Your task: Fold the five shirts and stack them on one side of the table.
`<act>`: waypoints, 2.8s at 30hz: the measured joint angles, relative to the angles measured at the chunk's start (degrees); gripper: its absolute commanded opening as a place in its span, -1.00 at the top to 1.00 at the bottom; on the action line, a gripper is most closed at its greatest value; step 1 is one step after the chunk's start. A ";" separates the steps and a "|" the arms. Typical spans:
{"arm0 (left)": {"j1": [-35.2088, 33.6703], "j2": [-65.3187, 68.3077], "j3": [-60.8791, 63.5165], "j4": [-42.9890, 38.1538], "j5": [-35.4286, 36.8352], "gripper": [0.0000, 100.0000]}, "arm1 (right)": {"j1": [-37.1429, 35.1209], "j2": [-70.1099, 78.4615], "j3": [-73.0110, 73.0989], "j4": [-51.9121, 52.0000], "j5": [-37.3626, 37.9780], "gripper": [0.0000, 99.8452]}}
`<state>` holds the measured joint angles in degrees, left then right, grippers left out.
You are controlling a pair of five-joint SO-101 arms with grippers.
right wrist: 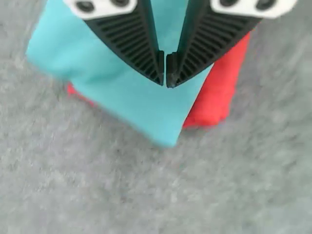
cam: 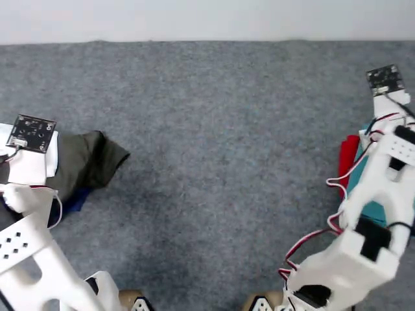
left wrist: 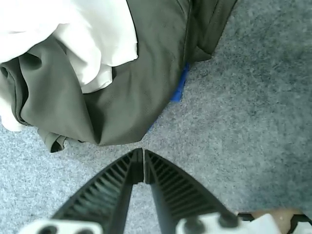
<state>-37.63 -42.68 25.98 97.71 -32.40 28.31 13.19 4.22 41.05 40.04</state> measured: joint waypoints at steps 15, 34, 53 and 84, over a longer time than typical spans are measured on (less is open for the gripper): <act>0.00 0.00 0.00 0.00 0.00 0.97 | -4.48 10.46 0.00 -5.89 0.18 0.98; 0.00 0.00 0.00 1.32 0.00 0.97 | 23.12 -2.20 8.70 10.90 14.42 0.98; 0.00 -0.35 0.00 1.41 0.00 0.97 | 27.16 -14.24 10.64 17.23 17.05 0.98; 0.09 -33.14 13.63 1.67 7.03 0.96 | -15.30 -66.29 20.66 59.34 -35.16 0.98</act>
<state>-37.54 -75.82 39.60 99.38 -25.36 13.01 -53.10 24.88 100.40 4.88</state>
